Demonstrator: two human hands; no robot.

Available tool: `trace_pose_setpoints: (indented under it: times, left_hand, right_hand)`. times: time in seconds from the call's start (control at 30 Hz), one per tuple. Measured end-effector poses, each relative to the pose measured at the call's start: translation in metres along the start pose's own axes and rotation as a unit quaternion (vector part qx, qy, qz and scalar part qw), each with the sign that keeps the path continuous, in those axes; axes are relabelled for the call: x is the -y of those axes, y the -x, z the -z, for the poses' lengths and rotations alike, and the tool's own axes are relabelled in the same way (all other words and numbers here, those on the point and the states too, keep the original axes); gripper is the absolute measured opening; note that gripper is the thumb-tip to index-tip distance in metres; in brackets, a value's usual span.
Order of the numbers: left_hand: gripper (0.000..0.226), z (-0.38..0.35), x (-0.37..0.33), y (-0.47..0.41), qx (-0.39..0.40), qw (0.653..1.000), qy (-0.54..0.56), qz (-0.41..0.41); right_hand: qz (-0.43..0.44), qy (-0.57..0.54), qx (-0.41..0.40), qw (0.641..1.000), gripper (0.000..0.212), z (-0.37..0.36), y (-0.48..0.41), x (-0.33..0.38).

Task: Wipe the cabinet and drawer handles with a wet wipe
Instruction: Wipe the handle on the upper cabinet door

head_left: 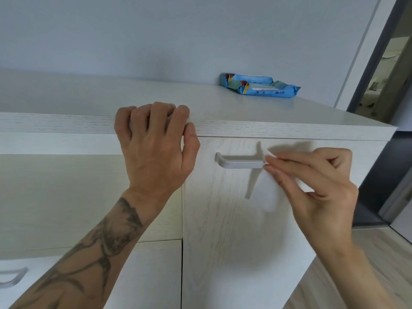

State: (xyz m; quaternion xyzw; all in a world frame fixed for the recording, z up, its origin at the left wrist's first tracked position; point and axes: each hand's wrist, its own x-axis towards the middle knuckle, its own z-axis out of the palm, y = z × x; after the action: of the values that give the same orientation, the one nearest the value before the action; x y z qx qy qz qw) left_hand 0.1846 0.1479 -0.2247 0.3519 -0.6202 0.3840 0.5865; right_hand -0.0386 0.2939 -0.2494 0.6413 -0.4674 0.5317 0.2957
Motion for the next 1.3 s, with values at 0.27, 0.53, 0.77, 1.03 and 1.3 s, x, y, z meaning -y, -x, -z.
trace_pose_setpoints:
  times: [0.27,0.53,0.77,1.03,1.3]
  left_hand:
    - [0.031,0.002,0.000,0.000,-0.001,1.000,0.000,0.001]
    - [0.029,0.001,-0.002,0.001,-0.007,1.000,-0.001,0.004]
    - [0.029,0.000,-0.001,0.000,-0.009,1.000,0.007,0.003]
    - [0.029,0.000,-0.002,0.001,-0.010,1.000,0.003,0.008]
    - [0.031,0.001,-0.003,0.000,-0.008,1.000,0.004,0.009]
  right_hand:
    - [-0.185,-0.169,-0.062,0.966,0.026,0.002,-0.005,0.005]
    - [-0.172,-0.148,-0.003,0.974,0.033,0.006,0.010,0.008]
    - [-0.184,-0.164,-0.017,0.969,0.034,0.000,0.012,0.003]
    - [-0.194,-0.184,-0.021,0.963,0.032,-0.002,0.011,0.000]
    - [-0.181,-0.172,-0.033,0.968,0.030,0.002,0.017,0.003]
